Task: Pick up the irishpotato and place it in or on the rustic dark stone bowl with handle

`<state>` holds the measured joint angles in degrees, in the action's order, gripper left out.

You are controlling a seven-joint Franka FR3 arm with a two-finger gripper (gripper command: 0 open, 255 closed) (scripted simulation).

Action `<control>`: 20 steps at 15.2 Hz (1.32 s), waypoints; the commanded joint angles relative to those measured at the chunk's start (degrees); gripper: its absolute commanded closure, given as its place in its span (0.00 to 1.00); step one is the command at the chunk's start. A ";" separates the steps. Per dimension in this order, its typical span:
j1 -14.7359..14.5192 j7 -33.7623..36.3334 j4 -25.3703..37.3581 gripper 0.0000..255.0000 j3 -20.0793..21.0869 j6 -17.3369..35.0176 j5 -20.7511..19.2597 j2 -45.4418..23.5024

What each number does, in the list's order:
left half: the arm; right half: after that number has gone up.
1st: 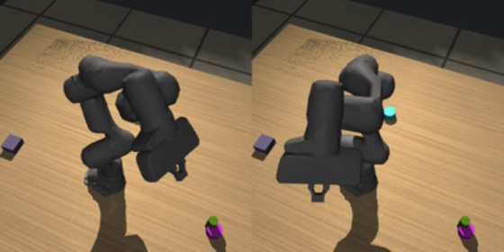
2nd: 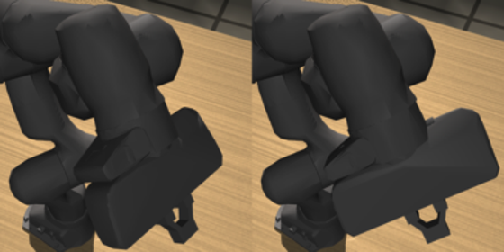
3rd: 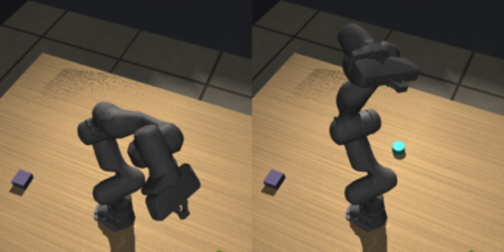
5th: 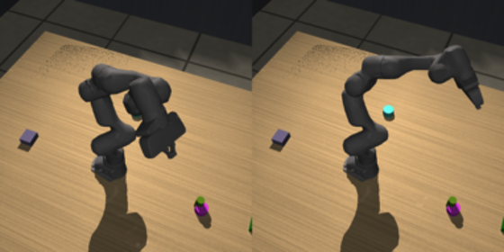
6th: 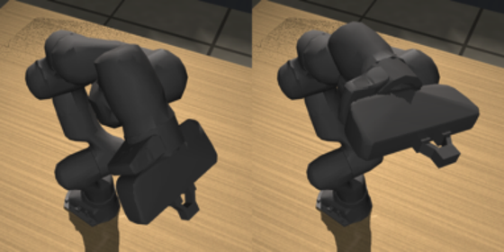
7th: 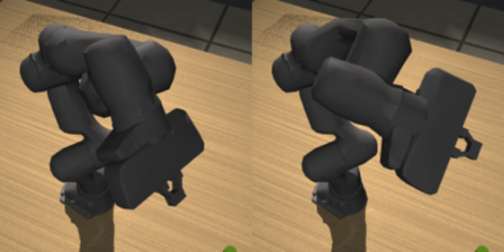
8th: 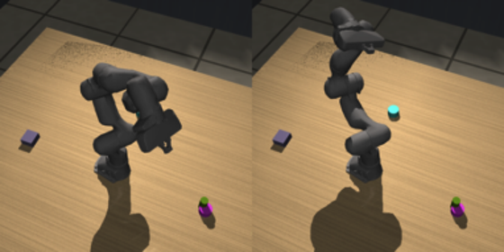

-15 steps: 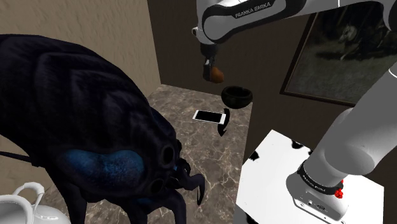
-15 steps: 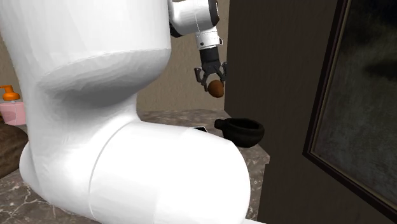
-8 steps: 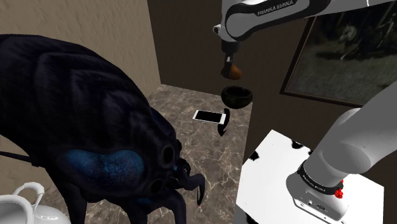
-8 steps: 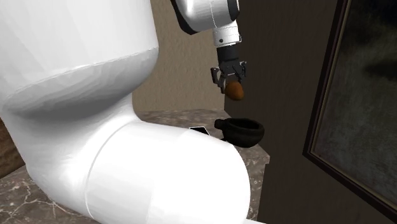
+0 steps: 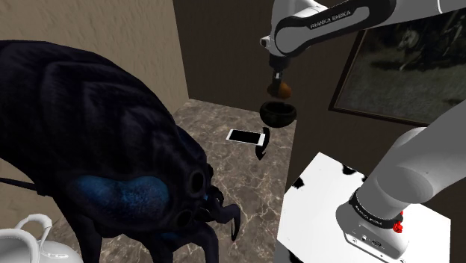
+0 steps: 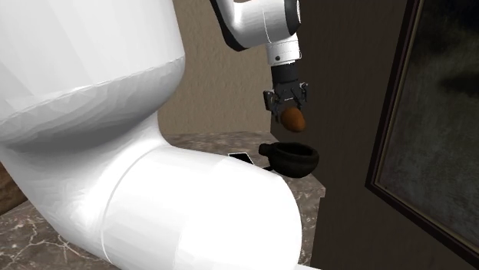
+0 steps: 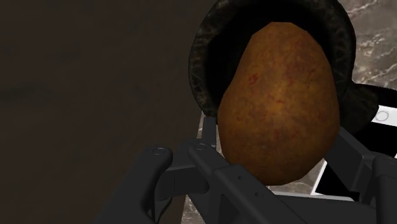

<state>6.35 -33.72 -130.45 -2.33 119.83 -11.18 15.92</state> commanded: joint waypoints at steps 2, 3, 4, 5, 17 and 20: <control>0.04 0.49 -1.88 1.00 0.01 2.34 -0.25 -0.47; 0.06 0.63 -2.42 1.00 0.00 3.13 -0.34 -0.73; 0.09 0.77 -2.95 1.00 -0.02 3.92 -0.44 -0.99; 0.12 0.92 -3.47 1.00 -0.03 4.71 -0.53 -1.28; 0.21 1.40 -5.05 0.00 -0.08 7.25 -0.86 -2.27; 0.21 1.40 -5.05 0.00 -0.08 7.25 -0.86 -2.27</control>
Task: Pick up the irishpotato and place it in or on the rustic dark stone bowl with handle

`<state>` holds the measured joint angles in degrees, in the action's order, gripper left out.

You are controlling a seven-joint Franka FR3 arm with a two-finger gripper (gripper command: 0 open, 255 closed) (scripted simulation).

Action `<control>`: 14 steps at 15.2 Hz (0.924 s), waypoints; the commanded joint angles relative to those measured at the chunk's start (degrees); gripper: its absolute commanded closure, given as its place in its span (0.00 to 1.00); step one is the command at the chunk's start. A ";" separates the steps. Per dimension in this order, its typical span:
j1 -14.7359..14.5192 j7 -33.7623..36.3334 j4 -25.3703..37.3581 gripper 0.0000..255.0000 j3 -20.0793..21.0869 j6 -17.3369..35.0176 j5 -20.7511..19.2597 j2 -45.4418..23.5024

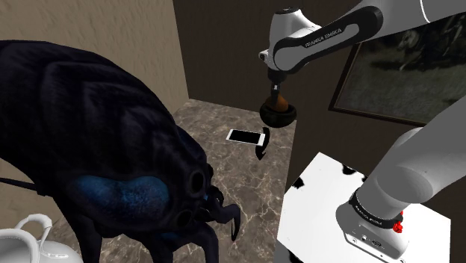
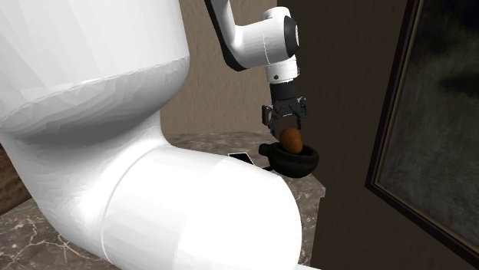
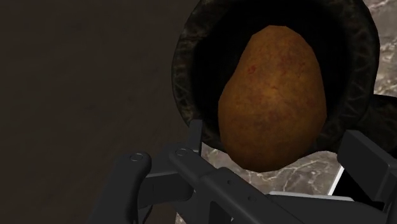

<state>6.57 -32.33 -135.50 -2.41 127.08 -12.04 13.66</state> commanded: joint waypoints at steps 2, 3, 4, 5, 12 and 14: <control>0.00 0.00 0.00 0.00 0.00 0.00 0.00 0.00; -0.17 -0.13 0.98 0.00 0.19 -2.00 0.27 1.00; -0.34 -0.25 2.04 0.00 0.38 -4.00 0.52 1.92; -0.50 -0.36 3.17 0.00 0.57 -5.98 0.76 2.76; -0.61 -0.45 4.12 0.00 0.72 -7.54 0.95 3.35; -0.61 -0.45 4.12 0.00 0.72 -7.54 0.95 3.35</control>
